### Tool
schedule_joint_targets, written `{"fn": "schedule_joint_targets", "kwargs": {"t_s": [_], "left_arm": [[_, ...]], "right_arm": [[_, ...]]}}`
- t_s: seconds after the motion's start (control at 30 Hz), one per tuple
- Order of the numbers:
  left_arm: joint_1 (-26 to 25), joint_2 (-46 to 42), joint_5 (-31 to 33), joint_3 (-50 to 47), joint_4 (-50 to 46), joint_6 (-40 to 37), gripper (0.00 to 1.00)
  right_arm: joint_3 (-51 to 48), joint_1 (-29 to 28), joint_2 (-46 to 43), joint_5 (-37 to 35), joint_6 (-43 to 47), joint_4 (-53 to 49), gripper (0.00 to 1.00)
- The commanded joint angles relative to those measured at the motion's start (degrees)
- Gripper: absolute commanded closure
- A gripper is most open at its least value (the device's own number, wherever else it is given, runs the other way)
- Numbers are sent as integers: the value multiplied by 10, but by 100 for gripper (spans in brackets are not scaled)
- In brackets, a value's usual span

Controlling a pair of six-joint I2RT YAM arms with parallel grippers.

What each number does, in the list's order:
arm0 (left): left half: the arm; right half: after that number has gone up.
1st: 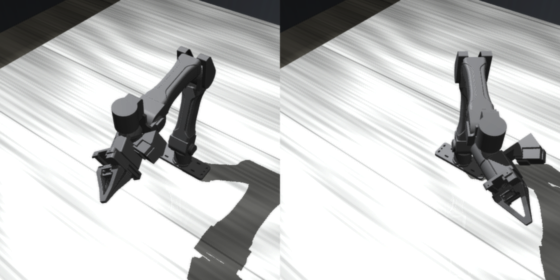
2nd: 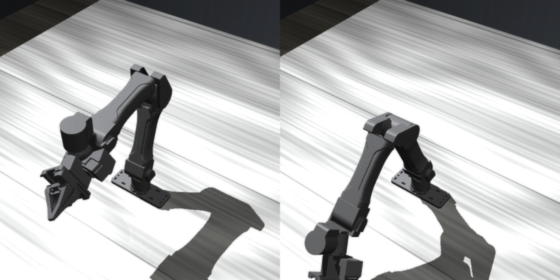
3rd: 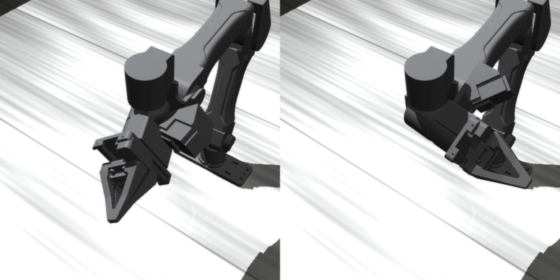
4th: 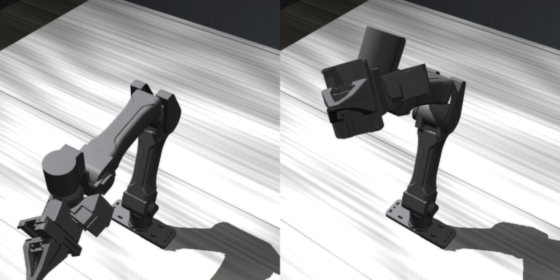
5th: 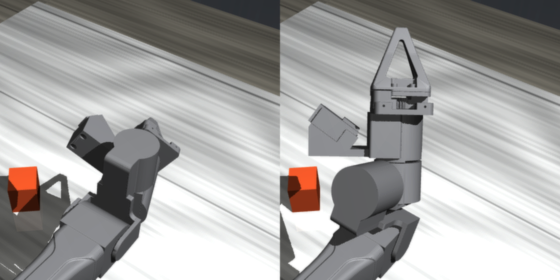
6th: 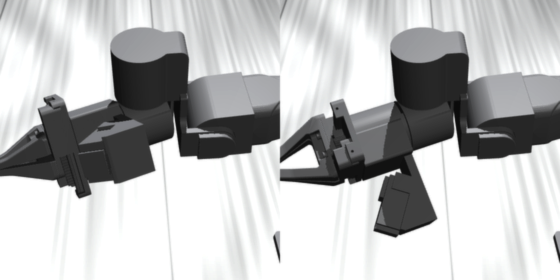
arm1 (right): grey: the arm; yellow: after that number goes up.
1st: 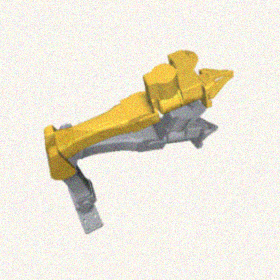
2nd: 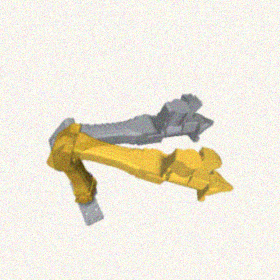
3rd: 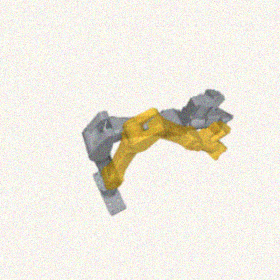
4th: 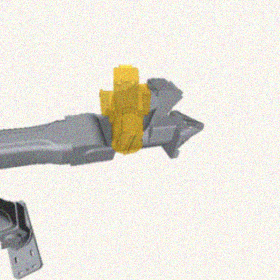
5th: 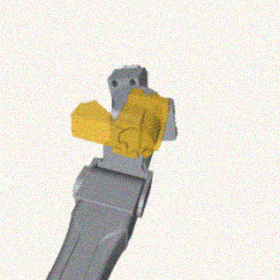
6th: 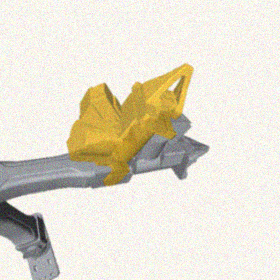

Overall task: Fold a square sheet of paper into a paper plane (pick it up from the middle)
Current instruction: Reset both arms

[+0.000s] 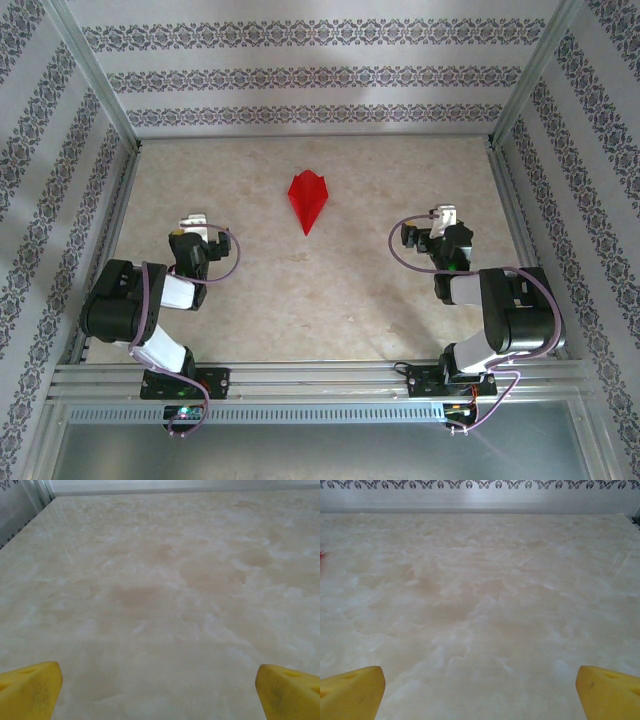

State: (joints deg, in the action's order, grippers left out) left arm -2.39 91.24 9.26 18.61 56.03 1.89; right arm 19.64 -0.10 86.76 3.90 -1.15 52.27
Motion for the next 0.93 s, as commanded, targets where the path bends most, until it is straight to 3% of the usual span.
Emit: {"fn": "schedule_joint_targets", "kwargs": {"t_s": [0.0,0.17,0.3,0.9], "left_arm": [[9,1,14,20,16,0,1],[9,-1,12,22,12,1,1],[8,1,-25,27,2,-15,1],[13,1,-35,32,-7,-9,1]], "right_arm": [[24,4,3,-14,-6,-1,2],[24,4,3,-14,-7,0,2],[24,4,3,-14,-6,0,2],[24,4,3,-14,-6,0,2]]}}
